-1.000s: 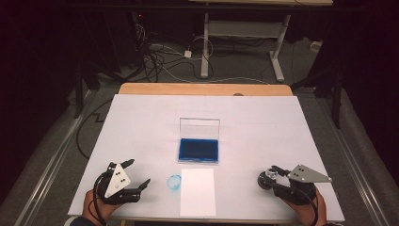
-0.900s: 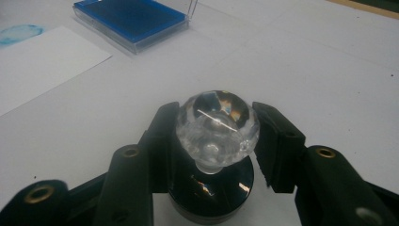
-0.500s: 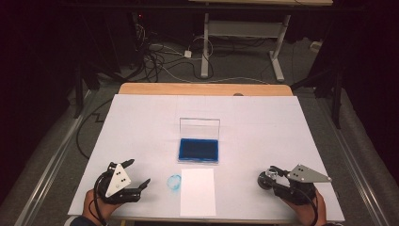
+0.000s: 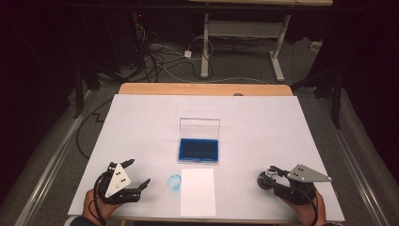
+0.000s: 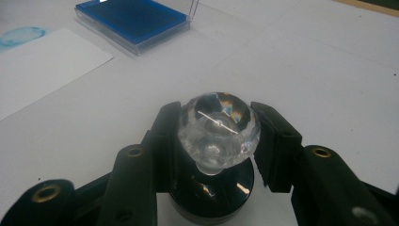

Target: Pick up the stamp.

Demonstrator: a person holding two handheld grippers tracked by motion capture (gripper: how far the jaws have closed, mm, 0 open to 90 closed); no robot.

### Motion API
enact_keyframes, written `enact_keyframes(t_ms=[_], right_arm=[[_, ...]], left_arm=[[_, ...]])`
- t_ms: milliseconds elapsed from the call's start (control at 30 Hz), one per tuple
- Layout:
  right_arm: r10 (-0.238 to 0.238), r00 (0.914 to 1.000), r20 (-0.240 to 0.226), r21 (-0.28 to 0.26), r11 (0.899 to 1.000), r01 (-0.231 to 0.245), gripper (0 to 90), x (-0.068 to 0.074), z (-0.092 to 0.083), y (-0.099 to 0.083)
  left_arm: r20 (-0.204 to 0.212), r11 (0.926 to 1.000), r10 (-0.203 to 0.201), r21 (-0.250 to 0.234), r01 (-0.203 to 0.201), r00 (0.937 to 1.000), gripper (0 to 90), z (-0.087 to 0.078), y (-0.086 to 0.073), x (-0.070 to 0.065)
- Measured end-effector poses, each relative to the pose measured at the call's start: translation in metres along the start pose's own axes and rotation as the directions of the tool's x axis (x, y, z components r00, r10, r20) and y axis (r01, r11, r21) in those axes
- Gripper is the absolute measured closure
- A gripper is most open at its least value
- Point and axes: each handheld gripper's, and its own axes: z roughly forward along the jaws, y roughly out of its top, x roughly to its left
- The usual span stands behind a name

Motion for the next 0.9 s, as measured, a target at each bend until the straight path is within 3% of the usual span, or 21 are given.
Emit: enact_keyframes(t_ms=[900], right_arm=[[-0.025,0.9997,0.004,-0.007,1.0,0.025,56.3,0.0002,-0.0034,0.0036]], left_arm=[[0.011,1.0,0.002,0.009,-0.002,0.9999,16.9,0.0012,-0.0004,-0.0001]])
